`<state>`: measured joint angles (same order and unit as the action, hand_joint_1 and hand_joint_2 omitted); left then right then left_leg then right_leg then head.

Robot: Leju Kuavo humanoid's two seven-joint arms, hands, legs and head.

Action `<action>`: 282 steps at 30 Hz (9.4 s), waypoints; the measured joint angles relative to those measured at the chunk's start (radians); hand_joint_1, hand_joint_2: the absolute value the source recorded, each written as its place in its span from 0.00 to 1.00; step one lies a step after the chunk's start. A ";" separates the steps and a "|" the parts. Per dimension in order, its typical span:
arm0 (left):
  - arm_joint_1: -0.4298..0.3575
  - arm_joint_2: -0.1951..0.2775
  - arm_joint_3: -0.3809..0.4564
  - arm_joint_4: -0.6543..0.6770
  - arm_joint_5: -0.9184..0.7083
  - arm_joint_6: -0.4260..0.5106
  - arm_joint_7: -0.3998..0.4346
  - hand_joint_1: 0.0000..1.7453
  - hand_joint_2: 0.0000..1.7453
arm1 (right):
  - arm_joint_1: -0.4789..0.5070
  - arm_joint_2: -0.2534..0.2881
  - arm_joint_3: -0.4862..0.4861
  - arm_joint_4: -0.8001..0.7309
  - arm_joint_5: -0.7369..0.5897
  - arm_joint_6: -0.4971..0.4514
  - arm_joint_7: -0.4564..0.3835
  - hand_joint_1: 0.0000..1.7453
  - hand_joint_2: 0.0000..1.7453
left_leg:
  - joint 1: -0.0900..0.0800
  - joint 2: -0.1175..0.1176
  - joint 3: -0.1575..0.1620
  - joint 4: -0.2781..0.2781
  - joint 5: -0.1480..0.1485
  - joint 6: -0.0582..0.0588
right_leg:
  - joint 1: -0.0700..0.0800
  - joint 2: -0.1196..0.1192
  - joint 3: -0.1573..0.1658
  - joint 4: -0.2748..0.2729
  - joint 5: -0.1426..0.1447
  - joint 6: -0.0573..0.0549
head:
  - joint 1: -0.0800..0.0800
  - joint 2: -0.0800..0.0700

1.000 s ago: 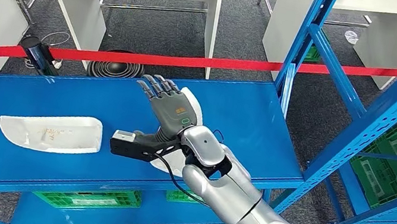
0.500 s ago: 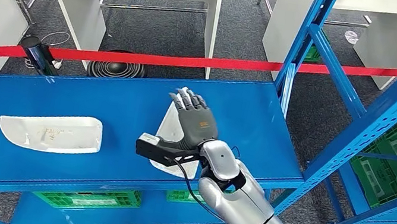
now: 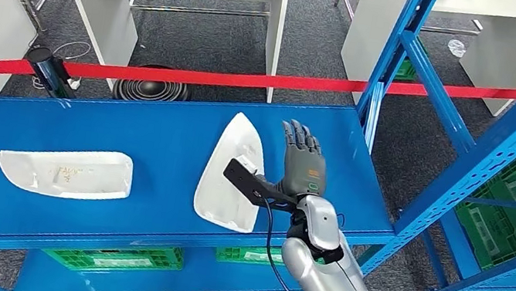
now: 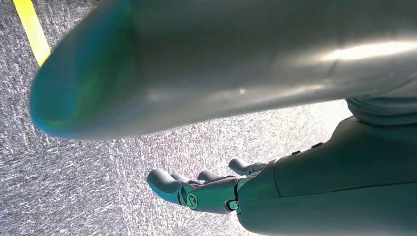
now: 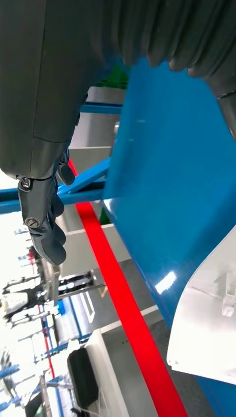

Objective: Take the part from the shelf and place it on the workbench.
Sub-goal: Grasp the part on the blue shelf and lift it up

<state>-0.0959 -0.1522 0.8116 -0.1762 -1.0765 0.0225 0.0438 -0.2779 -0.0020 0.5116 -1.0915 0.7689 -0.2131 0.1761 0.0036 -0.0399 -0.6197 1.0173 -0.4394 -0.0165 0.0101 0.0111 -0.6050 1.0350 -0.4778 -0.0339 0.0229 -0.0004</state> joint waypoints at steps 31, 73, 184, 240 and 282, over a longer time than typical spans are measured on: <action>-0.005 0.004 0.001 -0.001 -0.002 -0.009 0.010 0.00 0.00 | -0.022 0.099 -0.204 0.070 -0.354 0.128 -0.207 0.00 1.00 | 0.000 0.000 0.000 0.000 0.000 0.000 | 0.000 0.000 0.000 0.000 0.000 0.000 | 0.000 0.000; -0.030 0.015 0.001 -0.001 -0.055 -0.021 0.028 0.00 0.00 | -0.212 0.156 -0.333 0.522 -0.547 0.196 -0.334 0.00 1.00 | 0.000 0.000 0.000 0.000 0.000 0.000 | 0.000 0.000 0.000 0.000 0.000 0.000 | 0.000 0.000; -0.042 -0.001 0.017 -0.001 -0.054 -0.009 0.016 0.00 0.00 | -0.153 0.234 0.010 0.116 -0.565 0.507 -0.293 0.00 1.00 | 0.000 0.000 0.000 0.000 0.001 -0.001 | 0.001 0.001 0.000 0.000 0.000 -0.001 | 0.000 0.000; -0.026 -0.014 0.113 0.000 0.017 -0.023 -0.009 0.00 0.00 | -0.139 0.205 0.225 0.038 -0.132 0.395 -0.071 0.00 1.00 | 0.007 0.010 0.000 -0.018 0.022 0.027 | -0.006 0.000 -0.036 0.111 -0.092 0.029 | 0.007 0.000; -0.034 -0.021 0.122 -0.001 -0.035 -0.003 -0.005 0.00 0.00 | -0.207 0.178 0.276 0.296 0.100 0.376 0.091 0.00 1.00 | -0.005 0.043 0.101 -0.016 -0.076 0.008 | -0.002 -0.023 -0.035 -0.016 0.065 0.007 | 0.008 0.000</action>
<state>-0.1301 -0.1733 0.9339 -0.1770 -1.1110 0.0193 0.0383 -0.4847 0.1762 0.7878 -0.7955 0.8686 0.1633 0.2674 -0.0018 0.0026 -0.5183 1.0009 -0.5150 -0.0087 0.0083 -0.0122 -0.6405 1.0189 -0.4131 -0.0266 0.0313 -0.0004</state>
